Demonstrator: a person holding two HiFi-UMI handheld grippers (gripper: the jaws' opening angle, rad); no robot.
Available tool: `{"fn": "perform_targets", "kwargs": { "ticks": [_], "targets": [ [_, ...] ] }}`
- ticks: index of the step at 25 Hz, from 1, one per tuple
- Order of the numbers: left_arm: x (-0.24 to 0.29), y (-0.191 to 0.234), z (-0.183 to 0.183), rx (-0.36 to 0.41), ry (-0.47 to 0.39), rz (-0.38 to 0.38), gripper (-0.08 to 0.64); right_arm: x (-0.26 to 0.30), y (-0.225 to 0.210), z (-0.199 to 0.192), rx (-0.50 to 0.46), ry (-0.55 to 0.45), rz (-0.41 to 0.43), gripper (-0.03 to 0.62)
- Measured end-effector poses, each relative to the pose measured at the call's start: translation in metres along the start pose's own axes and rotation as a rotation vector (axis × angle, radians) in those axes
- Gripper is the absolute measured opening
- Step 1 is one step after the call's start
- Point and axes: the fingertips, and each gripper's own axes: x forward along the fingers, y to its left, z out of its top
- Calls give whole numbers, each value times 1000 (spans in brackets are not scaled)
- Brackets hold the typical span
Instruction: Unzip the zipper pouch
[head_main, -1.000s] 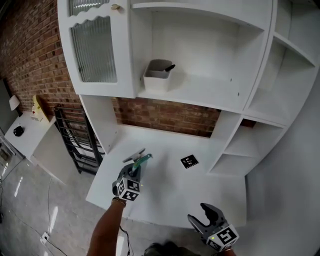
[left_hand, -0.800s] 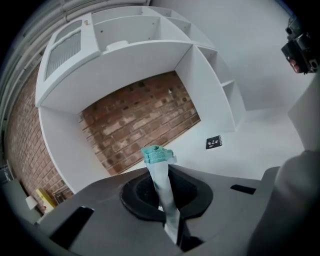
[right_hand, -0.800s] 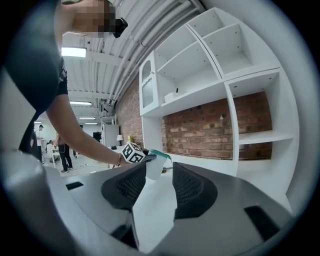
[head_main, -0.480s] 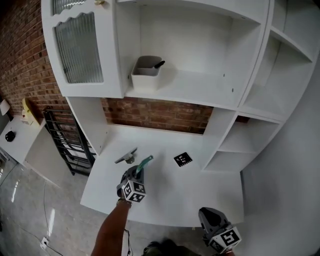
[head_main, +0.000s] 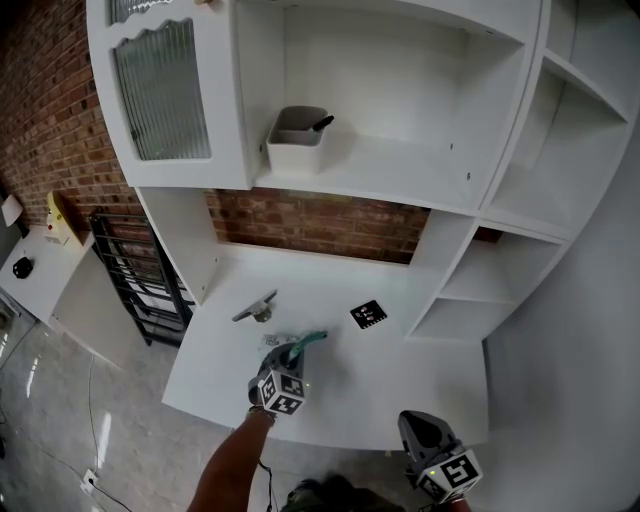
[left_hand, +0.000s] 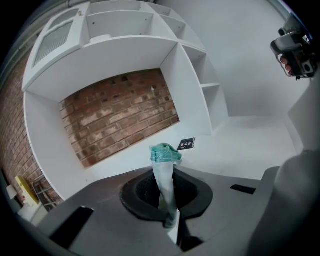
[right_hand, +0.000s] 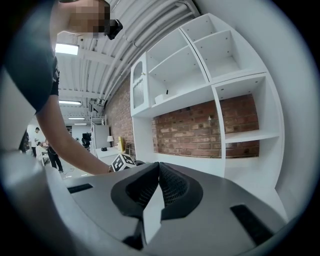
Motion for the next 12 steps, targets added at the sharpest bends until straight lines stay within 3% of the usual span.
{"fn": "perform_targets", "kwargs": {
  "ticks": [4, 12],
  "targets": [
    [0, -10, -8, -3, 13, -15, 2, 1, -1, -1, 12, -1, -14, 0],
    [-3, -29, -30, -87, 56, -39, 2, 3, 2, 3, 10, -5, -9, 0]
  ]
}}
